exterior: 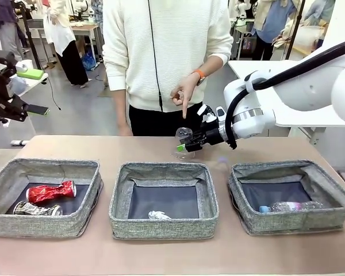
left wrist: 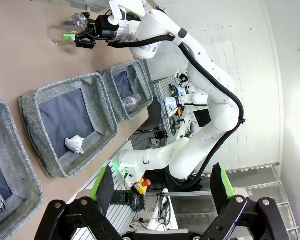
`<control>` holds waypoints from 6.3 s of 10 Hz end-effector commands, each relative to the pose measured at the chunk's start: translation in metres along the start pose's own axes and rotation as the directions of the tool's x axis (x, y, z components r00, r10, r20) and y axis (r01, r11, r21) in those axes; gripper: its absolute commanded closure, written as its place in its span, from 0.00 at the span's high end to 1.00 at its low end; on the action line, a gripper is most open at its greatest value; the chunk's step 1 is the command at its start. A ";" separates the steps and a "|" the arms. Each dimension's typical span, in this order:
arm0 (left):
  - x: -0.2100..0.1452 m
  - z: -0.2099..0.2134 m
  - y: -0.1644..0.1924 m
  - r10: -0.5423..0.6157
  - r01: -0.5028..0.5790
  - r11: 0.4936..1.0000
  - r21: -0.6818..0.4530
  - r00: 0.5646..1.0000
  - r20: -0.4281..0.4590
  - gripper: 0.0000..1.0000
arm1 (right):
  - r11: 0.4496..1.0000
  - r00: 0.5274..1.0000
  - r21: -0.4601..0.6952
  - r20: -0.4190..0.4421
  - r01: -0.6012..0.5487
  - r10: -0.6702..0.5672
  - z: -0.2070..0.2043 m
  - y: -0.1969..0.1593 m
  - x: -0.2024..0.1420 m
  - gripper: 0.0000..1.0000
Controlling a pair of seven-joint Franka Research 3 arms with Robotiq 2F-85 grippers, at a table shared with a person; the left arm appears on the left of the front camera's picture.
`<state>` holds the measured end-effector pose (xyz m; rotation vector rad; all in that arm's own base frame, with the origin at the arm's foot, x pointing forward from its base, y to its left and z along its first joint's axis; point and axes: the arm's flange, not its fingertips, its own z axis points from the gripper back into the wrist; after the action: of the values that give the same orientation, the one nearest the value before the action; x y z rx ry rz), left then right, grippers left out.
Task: Sort the waste into the appropriate baskets.
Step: Pick up the waste item pointed out by the person, then place the picked waste into the Fabric basket indicated by the person.
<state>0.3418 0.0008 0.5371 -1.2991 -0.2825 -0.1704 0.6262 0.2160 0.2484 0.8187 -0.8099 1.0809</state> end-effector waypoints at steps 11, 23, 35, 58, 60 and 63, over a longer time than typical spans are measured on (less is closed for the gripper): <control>0.000 0.000 -0.002 -0.020 0.020 1.000 -0.021 1.000 0.007 1.00 | 0.952 0.945 -0.227 -0.206 0.207 -0.255 0.239 0.141 0.085 0.07; 0.000 0.000 -0.002 -0.020 0.020 1.000 -0.021 1.000 0.007 1.00 | 0.933 0.818 -0.345 -0.502 0.107 -0.279 0.264 0.227 0.188 0.07; 0.000 0.000 -0.002 -0.020 0.020 1.000 -0.021 1.000 0.007 1.00 | 0.437 0.141 -0.874 -0.415 0.213 -0.899 0.094 0.386 0.459 0.07; 0.000 0.000 -0.002 -0.020 0.020 1.000 -0.021 1.000 0.007 1.00 | 0.103 0.031 -0.919 -0.099 0.379 -0.995 0.110 0.364 0.417 0.07; 0.000 0.000 -0.002 -0.020 0.020 1.000 -0.021 1.000 0.007 1.00 | 0.103 0.031 -0.919 -0.099 0.379 -0.995 0.110 0.364 0.417 0.07; 0.000 0.000 -0.002 -0.020 0.020 1.000 -0.021 1.000 0.007 1.00 | 0.103 0.031 -0.919 -0.099 0.379 -0.995 0.110 0.364 0.417 0.07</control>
<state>0.3418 0.0007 0.5371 -1.2973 -0.2827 -0.1706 0.3734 0.3889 0.7201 -0.0583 0.1949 -0.1352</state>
